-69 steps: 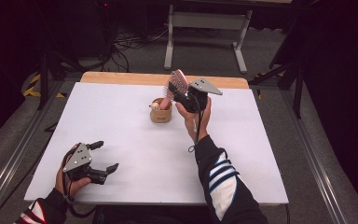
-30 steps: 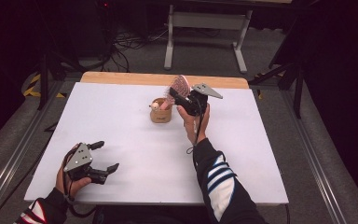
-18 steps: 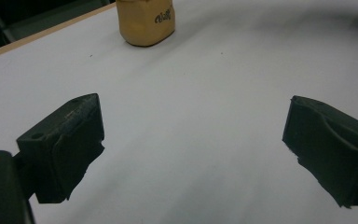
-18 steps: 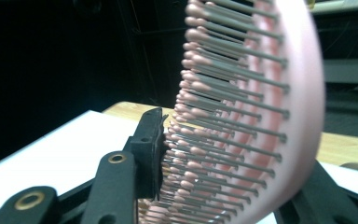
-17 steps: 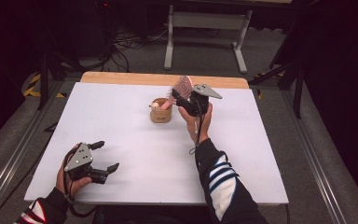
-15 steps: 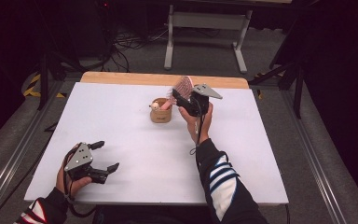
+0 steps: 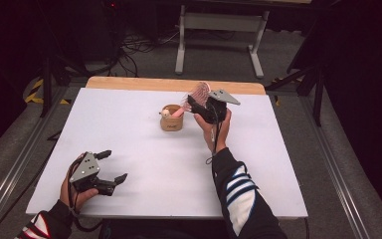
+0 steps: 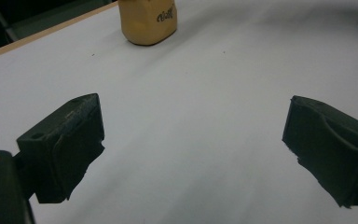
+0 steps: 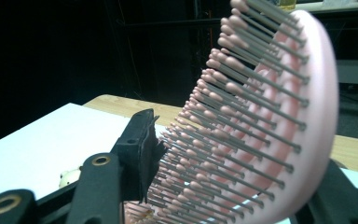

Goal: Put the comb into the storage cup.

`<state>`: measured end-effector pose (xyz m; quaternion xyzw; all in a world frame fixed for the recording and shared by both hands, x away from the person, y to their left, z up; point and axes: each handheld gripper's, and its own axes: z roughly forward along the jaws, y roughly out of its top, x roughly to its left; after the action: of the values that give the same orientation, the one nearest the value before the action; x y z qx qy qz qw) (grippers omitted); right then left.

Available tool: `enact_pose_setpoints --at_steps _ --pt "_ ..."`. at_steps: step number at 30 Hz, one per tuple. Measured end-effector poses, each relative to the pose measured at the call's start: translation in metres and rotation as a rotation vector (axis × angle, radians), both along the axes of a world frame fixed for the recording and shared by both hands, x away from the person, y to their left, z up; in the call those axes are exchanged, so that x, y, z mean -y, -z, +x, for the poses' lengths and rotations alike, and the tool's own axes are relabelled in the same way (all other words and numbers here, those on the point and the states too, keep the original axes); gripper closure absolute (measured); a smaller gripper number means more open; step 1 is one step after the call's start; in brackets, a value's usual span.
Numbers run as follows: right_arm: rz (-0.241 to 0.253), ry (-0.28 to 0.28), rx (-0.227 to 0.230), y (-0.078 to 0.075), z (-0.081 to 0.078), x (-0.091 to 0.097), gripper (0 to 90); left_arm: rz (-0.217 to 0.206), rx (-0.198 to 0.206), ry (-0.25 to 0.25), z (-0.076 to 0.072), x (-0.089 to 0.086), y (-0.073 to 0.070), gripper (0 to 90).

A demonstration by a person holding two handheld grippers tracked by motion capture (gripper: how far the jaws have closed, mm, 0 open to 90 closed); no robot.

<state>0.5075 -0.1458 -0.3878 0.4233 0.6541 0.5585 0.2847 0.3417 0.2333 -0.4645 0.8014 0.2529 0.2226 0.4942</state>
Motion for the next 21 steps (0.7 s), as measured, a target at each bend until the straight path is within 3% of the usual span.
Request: enact_pose_setpoints --at_steps 8,21 --pt "0.002 0.005 -0.028 0.0036 0.003 0.0047 43.9 0.004 -0.005 -0.001 0.0007 0.0 0.0005 6.1" --pt "-0.008 -0.011 -0.066 0.0083 0.0054 0.0066 30.3 -0.018 -0.01 -0.006 0.0014 -0.0005 -0.0003 6.3"
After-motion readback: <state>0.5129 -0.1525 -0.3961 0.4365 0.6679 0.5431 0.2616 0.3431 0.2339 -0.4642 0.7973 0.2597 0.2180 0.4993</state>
